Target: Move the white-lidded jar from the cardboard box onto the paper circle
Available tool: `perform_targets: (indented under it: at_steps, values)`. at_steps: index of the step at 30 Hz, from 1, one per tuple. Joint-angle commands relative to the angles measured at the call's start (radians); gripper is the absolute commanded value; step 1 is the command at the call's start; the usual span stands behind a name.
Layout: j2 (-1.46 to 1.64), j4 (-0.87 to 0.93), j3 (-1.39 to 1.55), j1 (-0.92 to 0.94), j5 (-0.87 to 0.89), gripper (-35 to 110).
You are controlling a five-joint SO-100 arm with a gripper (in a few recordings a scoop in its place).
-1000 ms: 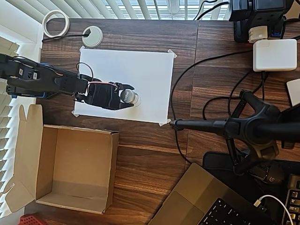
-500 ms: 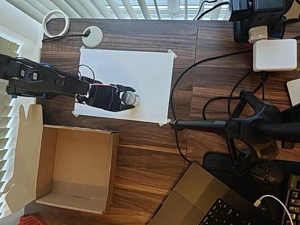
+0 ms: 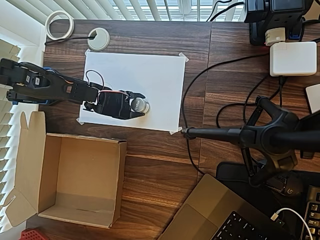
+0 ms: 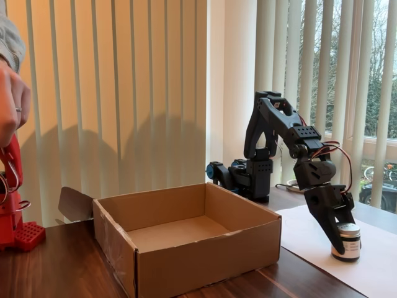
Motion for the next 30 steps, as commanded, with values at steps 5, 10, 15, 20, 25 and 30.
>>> perform_targets:
  at_steps: [5,10,15,20,25,30]
  values:
    - [0.038,-0.021,-0.083,0.021,-0.009,13]
    - [0.038,-0.026,-0.083,0.029,-0.006,23]
    - [0.038,-0.035,-0.078,0.032,-0.003,38]
    - [0.048,-0.043,-0.071,0.032,-0.003,41]
    - [0.107,-0.043,-0.046,0.026,0.015,42]
    - [0.249,-0.043,0.025,0.023,0.026,44]
